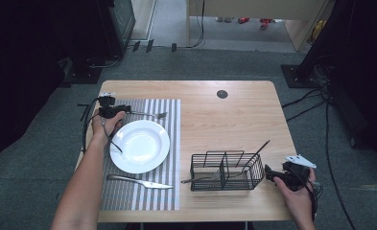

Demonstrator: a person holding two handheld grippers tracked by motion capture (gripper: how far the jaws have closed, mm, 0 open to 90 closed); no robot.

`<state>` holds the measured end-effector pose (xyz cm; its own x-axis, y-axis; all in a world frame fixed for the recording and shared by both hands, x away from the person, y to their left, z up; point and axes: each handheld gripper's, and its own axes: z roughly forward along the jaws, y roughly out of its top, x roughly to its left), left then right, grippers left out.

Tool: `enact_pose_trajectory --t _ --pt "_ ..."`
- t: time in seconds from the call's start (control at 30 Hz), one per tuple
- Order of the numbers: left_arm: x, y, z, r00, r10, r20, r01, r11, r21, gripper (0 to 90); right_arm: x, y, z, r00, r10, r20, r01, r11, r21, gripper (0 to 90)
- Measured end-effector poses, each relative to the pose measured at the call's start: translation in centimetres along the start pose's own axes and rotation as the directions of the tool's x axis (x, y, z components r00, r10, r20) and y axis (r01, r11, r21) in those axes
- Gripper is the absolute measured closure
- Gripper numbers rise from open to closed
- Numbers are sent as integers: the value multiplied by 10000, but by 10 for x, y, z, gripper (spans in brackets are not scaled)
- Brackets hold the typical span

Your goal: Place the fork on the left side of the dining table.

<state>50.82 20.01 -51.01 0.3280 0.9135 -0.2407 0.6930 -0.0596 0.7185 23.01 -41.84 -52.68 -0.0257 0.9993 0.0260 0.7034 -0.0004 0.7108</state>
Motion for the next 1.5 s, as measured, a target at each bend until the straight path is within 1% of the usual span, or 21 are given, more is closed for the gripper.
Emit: enact_pose_trajectory --t 0.17,0.33,0.37,0.4,0.47,0.53,0.6,0.63,0.67,0.73,0.77,0.87,0.9,0.97,1.03,1.07,1.17,1.27,1.43,1.5 --pt "2 -2 -4 9998 -101 143 99 9999 137 675 0 0 0 10000 -2 -1 2 10000 0 4" --pt "0 -2 -7 9998 118 179 -125 9992 374 672 0 0 0 10000 1 0 -1 10000 2 4" --pt "1 -2 -8 9996 140 230 -147 9993 338 667 0 0 0 10000 3 0 -3 10000 2 4" --pt "1 -2 -10 9996 25 279 -33 9997 258 655 0 0 0 10000 1 0 -1 10000 0 4" --pt "4 -2 -14 9987 -297 413 300 9995 -58 610 0 0 0 10000 1 0 -1 10000 2 4" --pt "7 -2 -20 9966 -558 605 582 9975 -394 565 0 0 0 10000 0 1 0 10000 0 4" --pt "8 -5 -28 9949 -635 788 690 9951 -701 525 0 0 0 10000 3 -1 -3 10000 1 4" --pt "8 -6 -33 9951 -608 774 669 9947 -786 515 0 0 0 10000 0 0 0 10000 1 4" --pt "8 -9 -37 9957 -547 741 611 9944 -867 498 0 0 0 10000 1 -1 -1 10000 3 5" --pt "8 -14 -46 9962 -541 677 604 9937 -947 429 0 0 0 10000 3 -3 -3 10000 1 4" --pt "9 -17 -51 9962 -548 671 611 9935 -957 421 0 0 0 10000 1 -1 -1 10000 1 4" --pt "11 -24 -63 9951 -705 695 769 9926 -942 338 0 0 0 10000 3 -1 -3 10000 1 4" --pt "12 -26 -67 9952 -714 671 777 9924 -958 304 0 0 0 10000 6 -2 -6 10000 3 4" --pt "11 -31 -76 9962 -689 538 741 9921 -1011 266 0 0 0 10000 2 -3 -2 10000 1 4" --pt "9 -35 -86 9957 -801 473 850 9900 -1123 202 0 0 0 10000 1 -2 -1 10000 1 4" --pt "8 -37 -90 9955 -829 462 877 9895 -1151 183 0 0 0 10000 4 -2 -4 10000 2 4" --pt "5 -47 -108 9954 -842 448 900 9845 -1507 157 0 0 0 10000 3 -2 -3 10000 2 4" --pt "2 -60 -123 9962 -795 358 844 9821 -1683 127 0 0 0 10000 4 -2 -4 10000 3 4" --pt "-10 -88 -140 9990 -425 101 436 9866 -1574 99 0 0 0 10000 1 -1 -1 10000 2 4" --pt "-15 -102 -147 9990 -431 83 439 9873 -1527 98 0 0 0 10000 -2 -2 2 10000 3 4"
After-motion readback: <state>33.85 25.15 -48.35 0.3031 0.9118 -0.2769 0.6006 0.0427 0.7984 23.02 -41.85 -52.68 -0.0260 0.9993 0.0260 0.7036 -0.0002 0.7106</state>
